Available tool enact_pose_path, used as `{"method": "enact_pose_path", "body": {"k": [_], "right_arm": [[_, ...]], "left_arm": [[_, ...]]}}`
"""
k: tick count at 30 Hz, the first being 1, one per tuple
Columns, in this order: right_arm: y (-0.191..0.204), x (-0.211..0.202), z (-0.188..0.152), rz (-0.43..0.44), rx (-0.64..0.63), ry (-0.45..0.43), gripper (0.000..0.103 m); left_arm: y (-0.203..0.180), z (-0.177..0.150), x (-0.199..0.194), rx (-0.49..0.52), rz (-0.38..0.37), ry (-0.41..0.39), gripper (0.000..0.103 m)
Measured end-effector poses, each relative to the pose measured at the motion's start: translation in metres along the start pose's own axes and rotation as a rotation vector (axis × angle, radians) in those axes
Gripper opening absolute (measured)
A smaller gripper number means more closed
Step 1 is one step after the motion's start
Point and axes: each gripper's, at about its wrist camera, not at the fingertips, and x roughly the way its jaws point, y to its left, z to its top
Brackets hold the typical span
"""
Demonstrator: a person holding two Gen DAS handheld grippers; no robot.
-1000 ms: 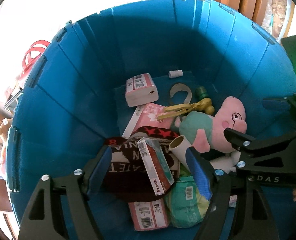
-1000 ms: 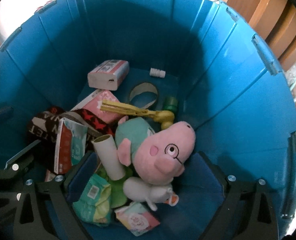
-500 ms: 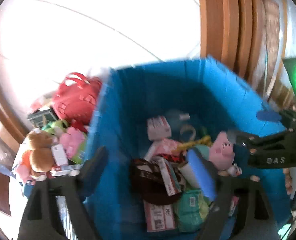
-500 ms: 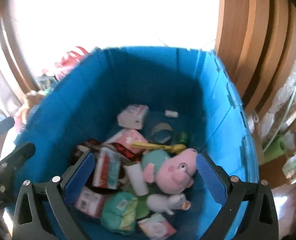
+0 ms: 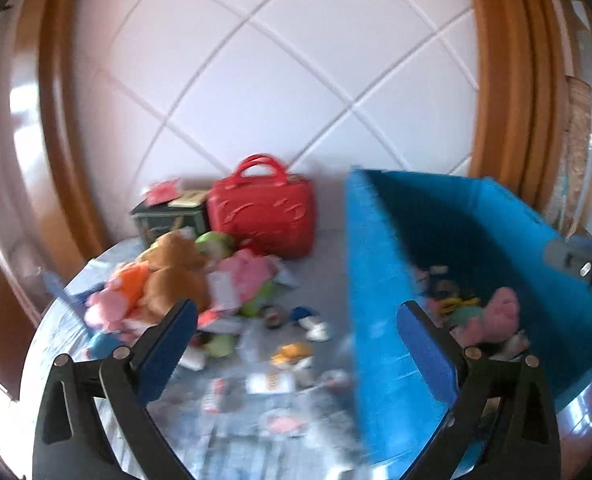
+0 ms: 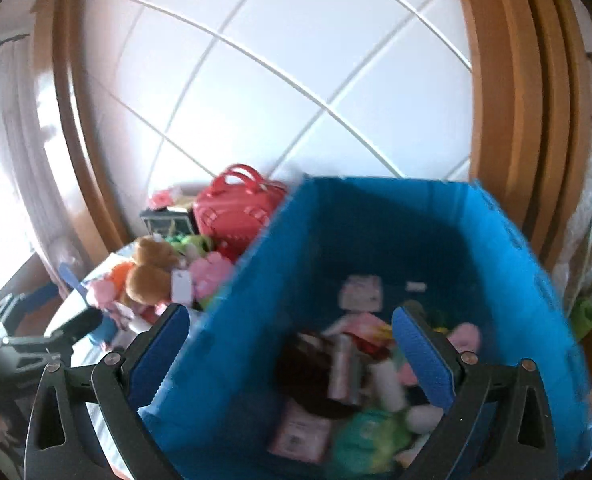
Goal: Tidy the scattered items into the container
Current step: 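Withdraw both tools from the crate back toward the pile, then grasp the black rolled bag with the left tool while the right tool grasps the red-white ointment box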
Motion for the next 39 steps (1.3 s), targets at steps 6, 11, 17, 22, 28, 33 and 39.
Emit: {"method": "enact_pose_path", "body": {"k": [6, 11, 17, 22, 28, 33, 39], "right_arm": [[0.116, 0.033, -0.008, 0.035, -0.005, -0.006, 0.103], [0.208, 0.080, -0.029, 0.083, -0.013, 0.074, 0.103], [0.255, 0.156, -0.078, 0.088, 0.002, 0.253, 0.103], [0.268, 0.229, -0.133, 0.073, -0.004, 0.443, 0.103], [0.275, 0.307, -0.193, 0.054, -0.028, 0.572, 0.103], [0.283, 0.345, -0.224, 0.014, -0.074, 0.549, 0.103], [0.291, 0.357, -0.253, -0.035, -0.170, 0.465, 0.103]], "left_arm": [[0.143, -0.050, 0.032, -0.033, 0.048, 0.107, 0.101], [0.241, -0.090, 0.066, -0.077, 0.104, 0.232, 0.101], [0.292, -0.134, 0.109, -0.101, 0.115, 0.345, 0.101], [0.291, -0.177, 0.157, -0.097, 0.083, 0.449, 0.101], [0.282, -0.219, 0.206, -0.091, 0.066, 0.499, 0.101], [0.285, -0.244, 0.232, -0.118, 0.069, 0.486, 0.101], [0.278, -0.265, 0.245, -0.110, 0.067, 0.432, 0.103]]}}
